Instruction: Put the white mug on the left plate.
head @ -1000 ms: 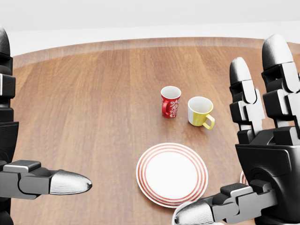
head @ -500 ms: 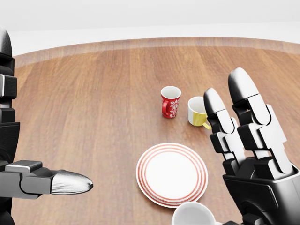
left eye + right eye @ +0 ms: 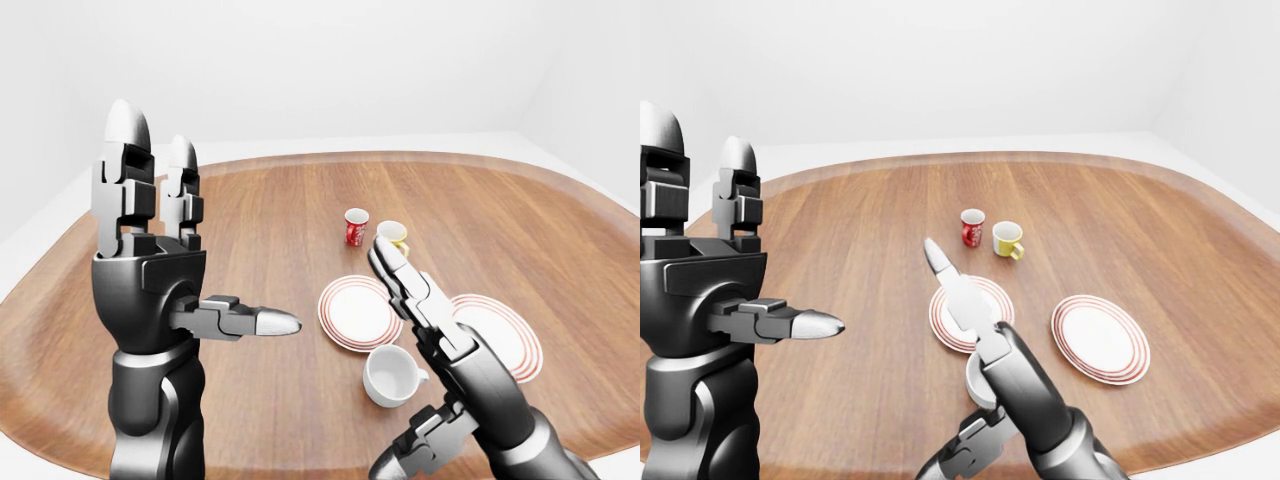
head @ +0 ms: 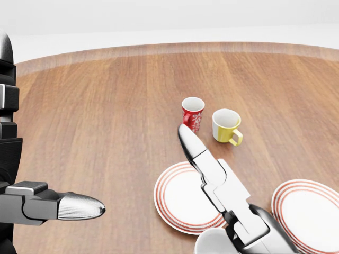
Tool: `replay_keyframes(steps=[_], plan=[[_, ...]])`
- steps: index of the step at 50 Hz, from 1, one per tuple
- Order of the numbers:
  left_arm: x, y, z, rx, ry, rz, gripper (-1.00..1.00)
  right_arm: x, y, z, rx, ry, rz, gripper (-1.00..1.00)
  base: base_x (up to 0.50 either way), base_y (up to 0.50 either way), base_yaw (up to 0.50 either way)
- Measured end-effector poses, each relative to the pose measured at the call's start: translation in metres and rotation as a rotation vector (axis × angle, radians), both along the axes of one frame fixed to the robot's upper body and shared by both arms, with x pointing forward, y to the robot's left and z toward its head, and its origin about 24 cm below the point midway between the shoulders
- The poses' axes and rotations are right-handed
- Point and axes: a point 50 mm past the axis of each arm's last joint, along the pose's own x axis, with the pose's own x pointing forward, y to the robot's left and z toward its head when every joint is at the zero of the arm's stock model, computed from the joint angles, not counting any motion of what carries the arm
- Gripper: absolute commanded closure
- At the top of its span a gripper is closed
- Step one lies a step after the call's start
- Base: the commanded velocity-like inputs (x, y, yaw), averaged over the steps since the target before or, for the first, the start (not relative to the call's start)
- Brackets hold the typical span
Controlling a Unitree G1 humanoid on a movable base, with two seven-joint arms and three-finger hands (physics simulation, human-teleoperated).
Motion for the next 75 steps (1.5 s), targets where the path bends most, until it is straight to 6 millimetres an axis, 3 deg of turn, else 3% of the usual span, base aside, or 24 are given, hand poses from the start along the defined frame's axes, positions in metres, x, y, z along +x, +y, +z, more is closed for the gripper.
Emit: replay_keyframes(steps=[22, 47, 75], plan=[[0.000, 0.000, 0.001, 0.002, -0.005, -0.001, -1.00, -0.007, 0.009, -0.005, -0.332, -0.044, -0.040, -1.00, 0.00, 0.00, 0.00], [0.001, 0.001, 0.002, 0.002, -0.009, 0.003, -1.00, 0.002, -0.007, -0.011, -0.562, 0.000, -0.159, -1.00, 0.00, 0.00, 0.00], [0.001, 0.002, 0.002, 0.002, -0.007, 0.007, -1.00, 0.013, -0.015, -0.063, -0.687, 0.227, -0.267, -1.00, 0.00, 0.00, 0.00]])
